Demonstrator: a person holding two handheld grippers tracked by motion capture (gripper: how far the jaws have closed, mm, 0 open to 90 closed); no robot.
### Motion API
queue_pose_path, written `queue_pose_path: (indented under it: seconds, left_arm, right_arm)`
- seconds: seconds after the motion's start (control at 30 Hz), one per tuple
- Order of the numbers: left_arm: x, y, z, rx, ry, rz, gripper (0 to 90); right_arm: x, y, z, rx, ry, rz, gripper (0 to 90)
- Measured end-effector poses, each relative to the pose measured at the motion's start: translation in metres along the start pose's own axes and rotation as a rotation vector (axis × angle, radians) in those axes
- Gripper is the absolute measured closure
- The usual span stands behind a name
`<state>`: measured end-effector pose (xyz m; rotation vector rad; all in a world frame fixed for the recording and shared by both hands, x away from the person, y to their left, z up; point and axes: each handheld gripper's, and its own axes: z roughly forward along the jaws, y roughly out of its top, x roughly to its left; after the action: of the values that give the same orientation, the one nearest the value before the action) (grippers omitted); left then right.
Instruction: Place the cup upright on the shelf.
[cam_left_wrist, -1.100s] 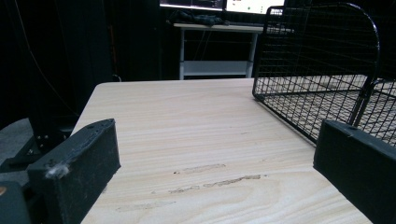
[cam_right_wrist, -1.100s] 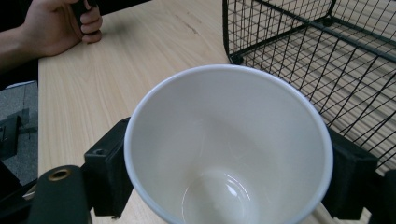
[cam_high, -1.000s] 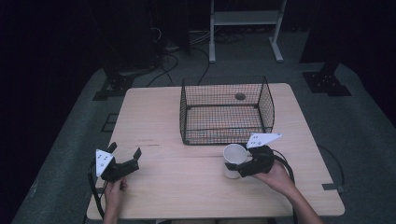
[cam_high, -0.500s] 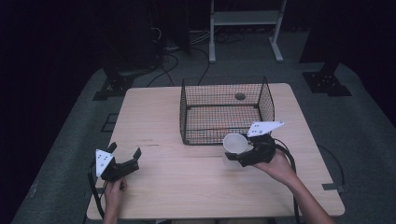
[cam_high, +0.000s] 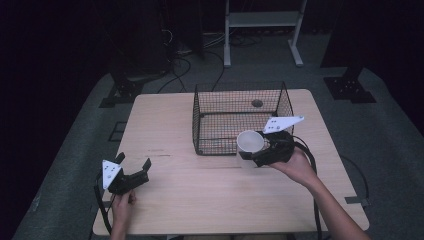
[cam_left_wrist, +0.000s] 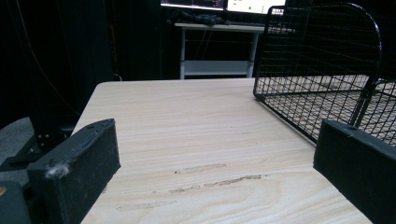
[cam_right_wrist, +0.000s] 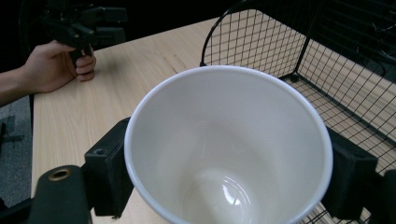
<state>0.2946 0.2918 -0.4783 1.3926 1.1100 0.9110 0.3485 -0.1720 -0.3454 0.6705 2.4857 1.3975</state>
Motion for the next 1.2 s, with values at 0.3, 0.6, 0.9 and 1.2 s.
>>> queue_pose_path:
  seconds: [0.3,0.6,0.9,1.2]
  left_arm:
    - [0.0,0.0,0.0,0.0,0.001,0.001,0.0]
    - [0.0,0.0,0.0,-0.001,0.002,0.002,0.0]
    - [0.0,0.0,0.0,0.001,0.002,0.001,0.0]
    - [0.0,0.0,0.0,0.0,0.003,0.001,0.0]
  right_arm:
    - [-0.009,0.02,-0.002,-0.015,-0.002,-0.003,18.9]
    - [-0.021,0.035,0.003,-0.007,0.001,-0.002,18.9]
    - [-0.035,0.047,0.008,-0.002,0.006,0.012,18.9]
    - [-0.052,0.063,0.017,0.017,-0.001,0.014,18.8]
